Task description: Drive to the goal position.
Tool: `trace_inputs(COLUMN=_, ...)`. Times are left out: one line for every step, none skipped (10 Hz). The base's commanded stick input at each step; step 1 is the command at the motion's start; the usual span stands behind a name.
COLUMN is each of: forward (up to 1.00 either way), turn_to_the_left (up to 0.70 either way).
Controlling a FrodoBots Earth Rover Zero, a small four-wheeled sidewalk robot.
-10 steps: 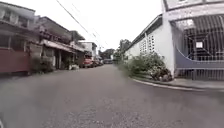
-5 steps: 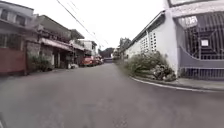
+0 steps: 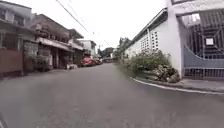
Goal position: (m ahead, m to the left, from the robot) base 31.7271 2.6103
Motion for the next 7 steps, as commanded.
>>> trace_inputs(forward=0.46, turn_to_the_left=0.00)
trace_inputs(forward=0.46, turn_to_the_left=0.00)
trace_inputs(forward=0.46, turn_to_the_left=0.00)
trace_inputs(forward=0.46, turn_to_the_left=0.00)
trace_inputs(forward=0.46, turn_to_the_left=0.00)
trace_inputs(forward=0.46, turn_to_the_left=0.00)
trace_inputs(forward=0.46, turn_to_the_left=0.00)
